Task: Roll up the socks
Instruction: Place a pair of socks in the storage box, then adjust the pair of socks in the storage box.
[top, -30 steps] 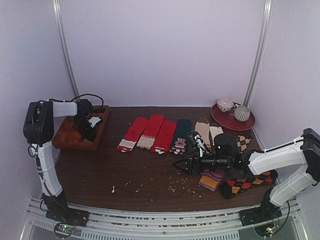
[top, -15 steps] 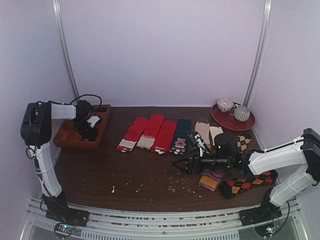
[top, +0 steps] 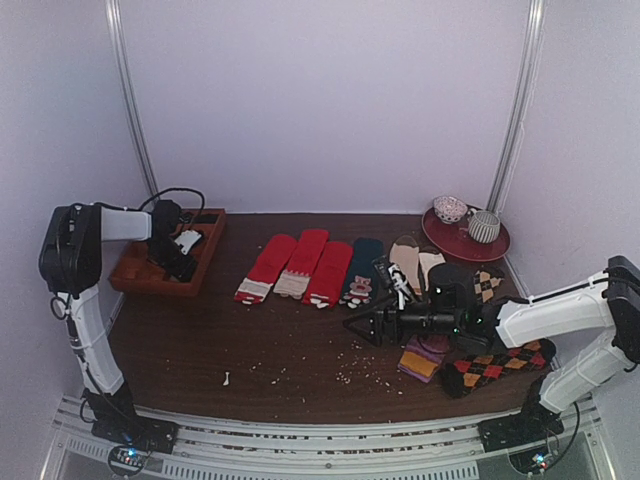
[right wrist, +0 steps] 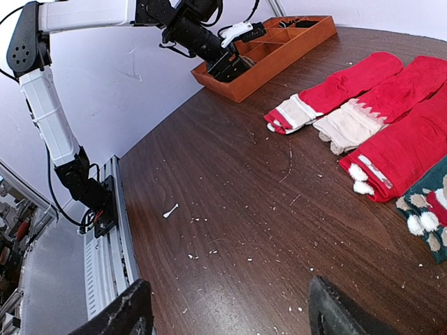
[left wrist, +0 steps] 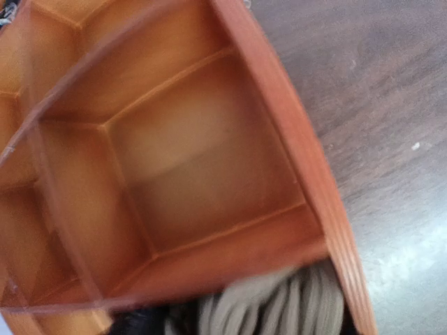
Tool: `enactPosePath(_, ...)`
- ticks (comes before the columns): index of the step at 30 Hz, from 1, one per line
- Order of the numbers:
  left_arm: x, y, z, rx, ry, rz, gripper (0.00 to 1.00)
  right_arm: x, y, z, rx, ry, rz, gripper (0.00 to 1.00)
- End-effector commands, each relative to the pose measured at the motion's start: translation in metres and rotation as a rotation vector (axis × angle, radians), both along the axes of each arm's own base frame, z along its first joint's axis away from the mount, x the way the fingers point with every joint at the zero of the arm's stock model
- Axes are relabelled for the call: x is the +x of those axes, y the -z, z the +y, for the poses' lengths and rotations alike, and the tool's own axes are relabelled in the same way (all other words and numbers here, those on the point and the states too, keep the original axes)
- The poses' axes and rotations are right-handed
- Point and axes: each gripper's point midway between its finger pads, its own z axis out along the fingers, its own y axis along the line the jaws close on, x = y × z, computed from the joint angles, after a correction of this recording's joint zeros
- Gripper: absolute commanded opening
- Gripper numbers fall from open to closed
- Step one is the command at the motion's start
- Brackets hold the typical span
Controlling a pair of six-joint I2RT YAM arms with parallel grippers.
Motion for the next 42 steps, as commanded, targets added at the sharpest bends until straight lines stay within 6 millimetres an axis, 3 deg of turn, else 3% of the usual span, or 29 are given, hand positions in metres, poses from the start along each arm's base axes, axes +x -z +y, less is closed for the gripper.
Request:
enactPosePath(1, 0.022, -0.036, -0.010, 0.000, 0.056, -0.126, 0.74, 0.004, -0.017, 0.006, 0.041, -0.008, -0.017, 0.77)
enactPosePath(6, 0.027, -0.038, -0.010, -0.002, 0.060, -0.133, 0.78, 0.004, -0.020, 0.006, 0.047, -0.008, -0.017, 0.76)
enactPosePath(7, 0.027, -0.038, -0.011, -0.001, 0.060, -0.133, 0.83, 0.004, -0.020, 0.006, 0.045, -0.007, -0.015, 0.76)
enactPosePath(8, 0.027, -0.037, -0.010, -0.002, 0.060, -0.132, 0.96, 0.004, -0.021, 0.006, 0.045, -0.008, -0.016, 0.76)
enactPosePath(9, 0.027, -0.037, -0.011, -0.003, 0.059, -0.131, 0.98, 0.004, -0.020, 0.005, 0.044, -0.007, -0.014, 0.76)
enactPosePath(14, 0.028, -0.044, -0.011, -0.005, 0.057, -0.147, 0.98, 0.004, -0.020, 0.004, 0.041, -0.002, -0.014, 0.76)
enactPosePath(27, 0.028, -0.125, -0.023, -0.086, 0.070, -0.324, 0.98, 0.005, -0.019, 0.005, 0.036, 0.002, -0.010, 0.75)
enactPosePath(33, 0.023, -0.161, -0.020, -0.218, -0.053, -0.487, 0.98, 0.006, -0.017, 0.005, 0.030, 0.006, -0.004, 0.75)
enactPosePath(37, 0.011, -0.144, -0.047, -0.386, 0.011, -0.389, 0.98, 0.006, -0.016, 0.004, 0.028, 0.007, -0.002, 0.75)
enactPosePath(42, 0.003, -0.106, -0.042, -0.388, -0.063, -0.317, 0.80, 0.005, -0.014, 0.004, 0.023, 0.005, 0.001, 0.75)
